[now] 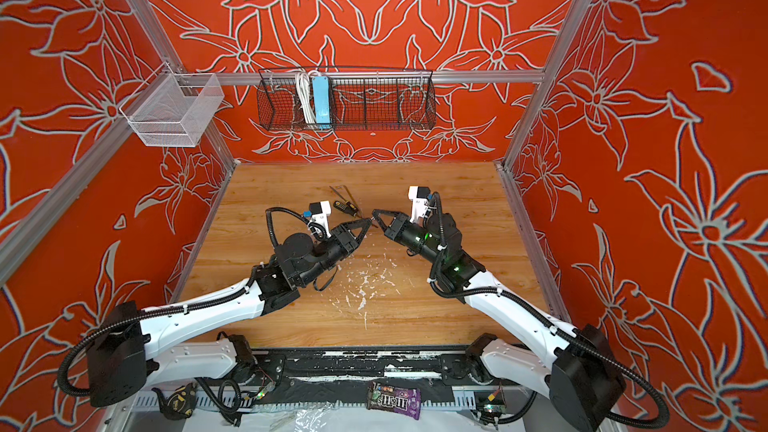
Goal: Unlock with the key
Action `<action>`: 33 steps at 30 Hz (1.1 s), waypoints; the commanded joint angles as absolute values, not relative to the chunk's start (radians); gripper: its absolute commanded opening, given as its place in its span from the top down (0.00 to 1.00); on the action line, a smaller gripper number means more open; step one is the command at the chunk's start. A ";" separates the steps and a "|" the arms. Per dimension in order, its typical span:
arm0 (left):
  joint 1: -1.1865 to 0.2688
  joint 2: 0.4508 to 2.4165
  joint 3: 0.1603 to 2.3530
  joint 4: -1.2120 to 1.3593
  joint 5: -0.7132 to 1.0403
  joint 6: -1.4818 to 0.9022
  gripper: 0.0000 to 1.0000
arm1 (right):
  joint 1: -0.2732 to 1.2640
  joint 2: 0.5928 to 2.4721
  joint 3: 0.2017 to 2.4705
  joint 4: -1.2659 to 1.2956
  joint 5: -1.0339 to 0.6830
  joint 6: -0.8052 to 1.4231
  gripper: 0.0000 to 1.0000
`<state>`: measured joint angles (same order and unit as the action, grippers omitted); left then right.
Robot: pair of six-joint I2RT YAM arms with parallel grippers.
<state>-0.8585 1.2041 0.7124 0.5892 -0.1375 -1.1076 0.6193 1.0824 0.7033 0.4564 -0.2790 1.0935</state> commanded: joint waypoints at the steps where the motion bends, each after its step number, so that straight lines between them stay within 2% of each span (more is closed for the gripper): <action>1: -0.865 1.212 0.739 0.674 -0.185 -1.122 0.67 | 0.636 1.061 0.689 0.505 -0.209 1.160 1.00; 3: -0.866 1.217 0.745 0.679 -0.187 -1.118 0.71 | 0.642 1.061 0.690 0.506 -0.209 1.163 1.00; 14: -0.867 1.251 0.764 0.670 -0.191 -1.121 0.73 | 0.661 1.068 0.690 0.534 -0.207 1.180 1.00; 28: -0.867 1.255 0.769 0.669 -0.192 -1.103 0.99 | 0.665 1.078 0.684 0.530 -0.198 1.182 1.00; 31: -0.867 1.248 0.770 0.645 -0.201 -1.090 1.00 | 0.664 1.065 0.687 0.504 -0.200 1.158 1.00; 33: -0.865 1.228 0.775 0.571 -0.212 -1.077 1.00 | 0.662 1.039 0.688 0.448 -0.187 1.132 0.92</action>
<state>-0.8642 1.2526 0.7460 0.6426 -0.1749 -1.1149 0.6579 1.0744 0.6907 0.4969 -0.2070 1.1866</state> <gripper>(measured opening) 0.047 0.073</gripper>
